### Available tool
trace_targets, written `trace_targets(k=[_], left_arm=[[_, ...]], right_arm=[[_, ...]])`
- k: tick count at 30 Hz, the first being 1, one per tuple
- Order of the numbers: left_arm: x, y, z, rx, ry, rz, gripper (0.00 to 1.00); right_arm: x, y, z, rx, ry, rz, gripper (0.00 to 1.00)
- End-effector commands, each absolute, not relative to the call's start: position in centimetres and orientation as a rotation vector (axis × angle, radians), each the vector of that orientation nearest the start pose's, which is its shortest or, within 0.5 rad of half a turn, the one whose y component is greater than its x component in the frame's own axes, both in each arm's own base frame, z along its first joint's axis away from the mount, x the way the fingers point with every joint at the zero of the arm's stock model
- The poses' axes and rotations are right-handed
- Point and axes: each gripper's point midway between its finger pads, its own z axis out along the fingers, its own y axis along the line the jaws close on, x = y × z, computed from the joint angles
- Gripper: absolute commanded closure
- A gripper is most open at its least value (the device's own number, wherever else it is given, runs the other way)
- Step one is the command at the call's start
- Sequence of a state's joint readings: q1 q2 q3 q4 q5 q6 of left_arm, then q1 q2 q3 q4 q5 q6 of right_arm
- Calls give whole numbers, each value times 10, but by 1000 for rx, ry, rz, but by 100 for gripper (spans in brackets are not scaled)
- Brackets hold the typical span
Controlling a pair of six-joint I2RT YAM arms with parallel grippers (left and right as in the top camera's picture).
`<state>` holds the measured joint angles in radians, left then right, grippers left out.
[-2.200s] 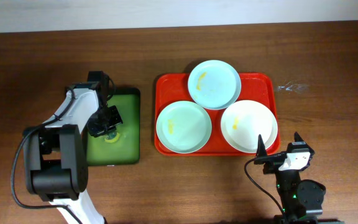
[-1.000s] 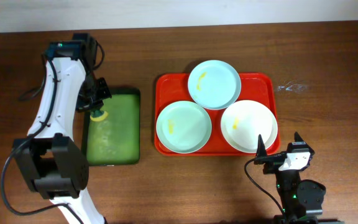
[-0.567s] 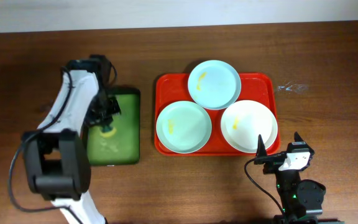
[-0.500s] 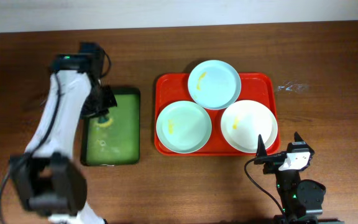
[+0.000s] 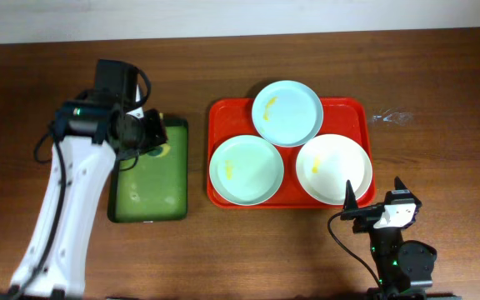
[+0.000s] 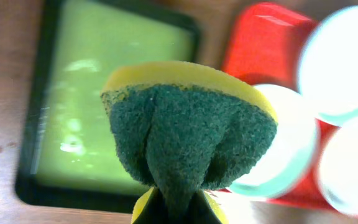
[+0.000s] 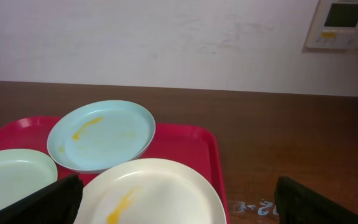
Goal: Clean dirty plates on tray and stack at the side
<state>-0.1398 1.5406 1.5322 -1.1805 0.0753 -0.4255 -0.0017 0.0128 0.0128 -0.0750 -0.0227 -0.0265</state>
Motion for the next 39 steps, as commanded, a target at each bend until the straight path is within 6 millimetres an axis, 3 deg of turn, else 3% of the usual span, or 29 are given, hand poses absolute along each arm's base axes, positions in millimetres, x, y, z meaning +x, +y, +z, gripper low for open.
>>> trace_targets(k=[1, 3, 5, 7, 9, 11, 14, 15, 17, 19, 21, 23, 24, 26, 28, 30, 32, 34, 36, 37, 39], left_arm=[[336, -125, 205, -231, 2785, -421, 100], [340, -165, 181, -167, 2788, -462, 100], [340, -204, 146, -178, 2823, -501, 100], [341, -247, 114, -65, 2835, -514, 100], [343, -274, 77, 29, 2827, -397, 100], [345, -268, 40, 33, 2806, -132, 100], [345, -265, 33, 32, 2810, -100, 100], [345, -265, 33, 32, 2809, -101, 97], [342, -270, 33, 40, 2828, -140, 24], [342, -271, 37, 40, 2833, -151, 21], [348, -265, 57, 13, 2828, -153, 19], [355, -255, 90, -29, 2807, -167, 18], [359, -244, 116, -68, 2785, -181, 11], [360, -216, 161, -144, 2744, -199, 1], [349, -185, 186, -211, 2737, -184, 1], [339, -161, 194, -242, 2750, -115, 1], [314, -129, 191, -280, 2835, 39, 1], [297, -119, 187, -280, 2900, 111, 1], [295, -114, 187, -280, 2903, 150, 1], [297, -111, 187, -281, 2892, 170, 1], [302, -112, 188, -284, 2869, 164, 1]], right_arm=[[246, 1, 156, -20, 1650, -9, 2], [246, 1, 155, -20, 1650, -9, 2], [246, 1, 156, -20, 1650, -9, 2], [246, 1, 155, -20, 1650, -9, 2], [246, 1, 155, -20, 1650, -9, 2], [246, 1, 155, -20, 1650, -9, 2], [246, 1, 155, -20, 1650, -9, 2], [246, 1, 155, -20, 1650, -9, 2], [246, 1, 155, -20, 1650, -9, 2], [246, 1, 155, -20, 1650, -9, 2], [246, 1, 155, -20, 1650, -9, 2], [246, 1, 156, -20, 1650, -9, 2], [246, 1, 155, -20, 1650, -9, 2], [246, 1, 155, -20, 1650, -9, 2], [246, 1, 155, -20, 1650, -9, 1], [246, 1, 156, -20, 1650, -9, 2], [246, 1, 155, -20, 1650, -9, 2], [246, 1, 156, -20, 1650, -9, 1], [247, 3, 162, -29, 1623, 3, 2], [246, 16, 178, -58, 1560, 91, 2], [227, 78, 195, -182, 1510, 577, 2]])
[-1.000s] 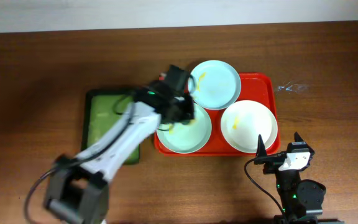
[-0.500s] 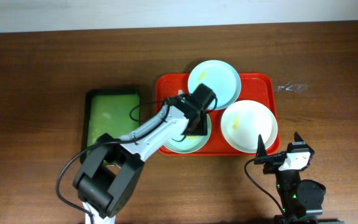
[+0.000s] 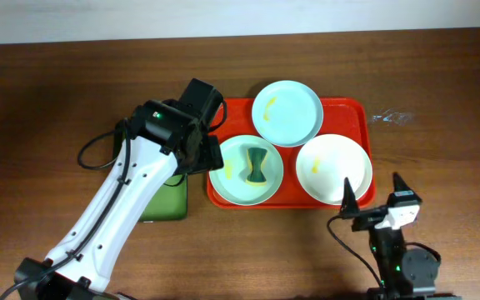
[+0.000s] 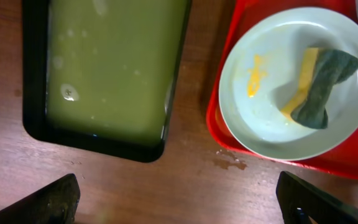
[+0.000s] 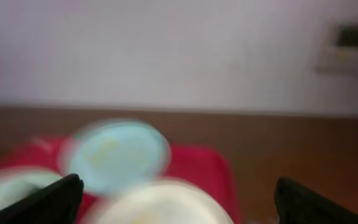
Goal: Clean dirty plates on tray and stack at the side
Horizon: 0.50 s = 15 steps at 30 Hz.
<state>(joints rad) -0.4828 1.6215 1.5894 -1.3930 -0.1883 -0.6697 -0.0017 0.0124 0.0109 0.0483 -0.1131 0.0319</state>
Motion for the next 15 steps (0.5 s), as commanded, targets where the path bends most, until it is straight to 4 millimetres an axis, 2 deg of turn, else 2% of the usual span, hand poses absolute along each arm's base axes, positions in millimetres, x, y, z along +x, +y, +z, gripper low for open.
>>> trace_targets(k=[1, 2, 4, 7, 10, 12, 13, 15], left_arm=[[305, -114, 189, -285, 2858, 147, 1], [307, -116, 189, -286, 2851, 133, 1], [304, -115, 189, -285, 2862, 144, 1], [300, -112, 188, -282, 2880, 162, 1], [299, -112, 188, -282, 2882, 164, 1], [299, -112, 188, -282, 2881, 164, 1], [299, -112, 188, -283, 2881, 163, 1], [300, -113, 188, -283, 2876, 158, 1]], right_arm=[[210, 105, 197, -226, 1527, 823, 2], [195, 120, 207, -260, 1512, 994, 2], [168, 134, 244, -363, 1381, 1142, 2], [141, 129, 310, -427, 1132, 1087, 2], [137, 115, 364, -386, 1088, 898, 2], [151, 101, 376, -322, 1244, 711, 2], [167, 87, 368, -240, 1443, 609, 2], [182, 74, 346, -172, 1722, 521, 2]])
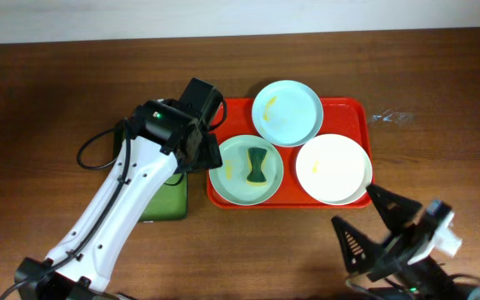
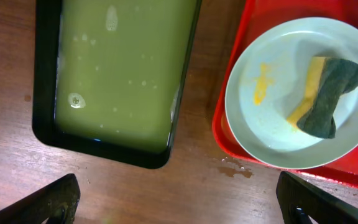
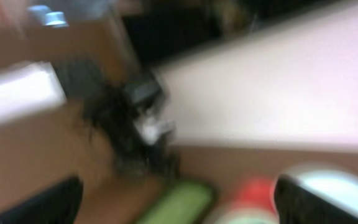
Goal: Clean dirty plates on tray and stack at the side
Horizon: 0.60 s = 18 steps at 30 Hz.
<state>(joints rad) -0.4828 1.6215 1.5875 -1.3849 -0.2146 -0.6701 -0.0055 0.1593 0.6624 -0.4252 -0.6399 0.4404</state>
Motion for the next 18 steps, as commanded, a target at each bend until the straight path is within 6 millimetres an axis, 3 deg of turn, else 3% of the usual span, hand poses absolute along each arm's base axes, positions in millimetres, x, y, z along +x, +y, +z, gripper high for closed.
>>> trace_targets(k=[1, 2, 5, 6, 7, 10, 12, 16, 18], left_arm=[[301, -113, 188, -283, 2875, 157, 1], [301, -113, 188, -283, 2875, 157, 1], [300, -113, 188, -283, 2876, 157, 1], [300, -113, 188, -283, 2876, 157, 1], [300, -113, 188, -283, 2876, 157, 1], [298, -118, 187, -282, 2894, 120, 1], [300, -118, 187, -282, 2888, 115, 1], [302, -119, 188, -283, 2881, 109, 1], [302, -119, 188, -283, 2881, 108, 1]], right_arm=[[191, 73, 333, -156, 1905, 521, 2], [205, 78, 319, -126, 2107, 594, 2], [233, 116, 308, -191, 2274, 950, 2], [241, 124, 301, -201, 2300, 1044, 27], [256, 125, 285, -172, 2361, 1079, 75], [295, 108, 202, -93, 2651, 780, 71], [308, 112, 164, -122, 2760, 656, 69], [333, 145, 108, -237, 2833, 632, 67], [344, 141, 76, -159, 2897, 531, 65]])
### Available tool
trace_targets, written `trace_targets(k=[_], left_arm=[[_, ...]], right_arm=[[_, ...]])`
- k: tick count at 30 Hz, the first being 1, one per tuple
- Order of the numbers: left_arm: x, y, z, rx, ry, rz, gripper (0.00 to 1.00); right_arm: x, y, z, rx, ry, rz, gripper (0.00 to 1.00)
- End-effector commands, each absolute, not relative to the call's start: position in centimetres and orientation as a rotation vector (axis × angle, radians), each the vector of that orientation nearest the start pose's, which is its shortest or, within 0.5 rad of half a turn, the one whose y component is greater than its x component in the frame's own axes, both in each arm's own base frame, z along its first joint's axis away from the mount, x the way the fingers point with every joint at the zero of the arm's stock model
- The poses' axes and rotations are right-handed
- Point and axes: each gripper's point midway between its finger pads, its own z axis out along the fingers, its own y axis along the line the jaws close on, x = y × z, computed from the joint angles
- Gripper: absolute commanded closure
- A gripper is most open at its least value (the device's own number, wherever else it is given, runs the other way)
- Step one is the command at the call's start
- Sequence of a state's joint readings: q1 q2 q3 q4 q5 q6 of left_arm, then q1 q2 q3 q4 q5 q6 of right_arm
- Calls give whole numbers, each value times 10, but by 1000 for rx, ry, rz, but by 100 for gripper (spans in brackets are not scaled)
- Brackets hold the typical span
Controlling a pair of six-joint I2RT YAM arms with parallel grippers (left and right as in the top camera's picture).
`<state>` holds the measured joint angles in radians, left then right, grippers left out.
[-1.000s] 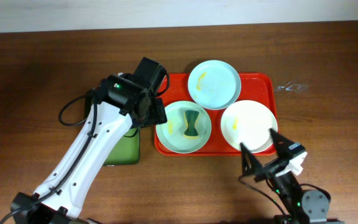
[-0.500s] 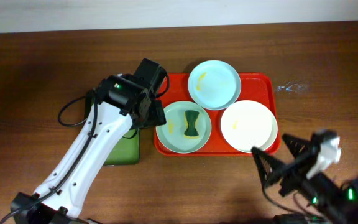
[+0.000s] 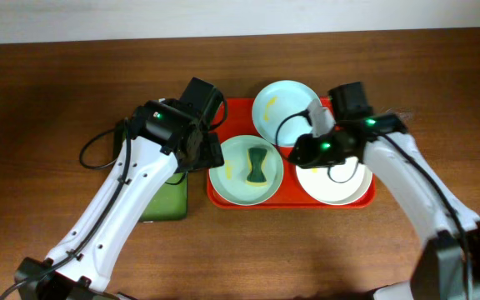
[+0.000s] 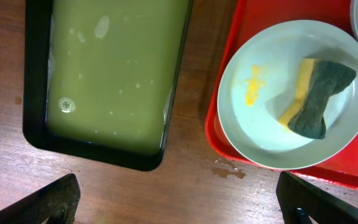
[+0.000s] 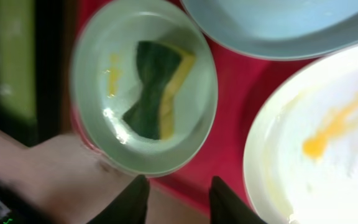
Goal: Clean dirty plates on tray and stack at the side
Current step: 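Hold the pale green plate with the right gripper and scrub it with the sponge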
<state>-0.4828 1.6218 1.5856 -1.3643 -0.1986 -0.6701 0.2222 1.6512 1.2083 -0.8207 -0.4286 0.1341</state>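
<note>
A green-and-yellow sponge [image 3: 257, 167] [image 4: 316, 99] lies loose on the pale green plate [image 3: 232, 171] [image 4: 260, 124], beside a yellow smear. This plate sits front left on the red tray [image 3: 220, 108]. With it are a light blue plate [image 3: 277, 104] and a white plate [image 3: 340, 183], both yellow-stained. My left gripper [image 3: 208, 154] [image 4: 179, 205] hangs wide open over the tray's left edge, holding nothing. Between the green and white plates, my right gripper [image 3: 298, 154] [image 5: 179, 202] is low over the tray. Its jaws are narrowly apart and hold nothing.
A black basin of green soapy water [image 4: 110, 74] [image 3: 163, 204] stands left of the tray, mostly under my left arm in the overhead view. A few drips wet the wood by the tray's front left corner. Bare table lies to the right and front.
My right arm has come from the table's front edge to the middle of the tray, and its jaws stand closer together. The left gripper and sponge have hardly shifted.
My left gripper first held the sponge above the soapy basin while the right arm rested at the front edge. Then the sponge lay on the pale green plate, the left gripper open. The right arm then lifted at the front and is now over the tray.
</note>
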Motion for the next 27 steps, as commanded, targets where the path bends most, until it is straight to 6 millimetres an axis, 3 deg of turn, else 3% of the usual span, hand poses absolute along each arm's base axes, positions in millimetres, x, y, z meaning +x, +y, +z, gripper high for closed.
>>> trace_targets(k=[1, 3, 7, 13, 15, 18, 21, 25, 27], left_arm=[[302, -119, 188, -283, 2881, 109, 1], [302, -119, 188, -283, 2880, 108, 1], [305, -121, 188, -284, 2868, 94, 1], [306, -127, 188, -282, 2873, 50, 1], [304, -131, 187, -280, 2887, 18, 1], [309, -143, 188, -274, 2879, -76, 1], [314, -156, 184, -167, 2892, -143, 1], [316, -176, 162, -73, 2971, -224, 0], [321, -186, 149, -38, 2997, -268, 21]], right_arm=[[348, 144, 66, -136, 2910, 545, 65], [355, 159, 50, -202, 2896, 638, 65], [359, 168, 34, -276, 2889, 627, 65], [357, 163, 10, -264, 2941, 580, 68], [356, 163, 9, -263, 2945, 581, 72], [355, 162, 7, -261, 2954, 580, 95], [354, 162, 6, -261, 2958, 580, 96], [353, 162, 3, -260, 2958, 580, 92], [351, 161, 2, -259, 2963, 580, 92]])
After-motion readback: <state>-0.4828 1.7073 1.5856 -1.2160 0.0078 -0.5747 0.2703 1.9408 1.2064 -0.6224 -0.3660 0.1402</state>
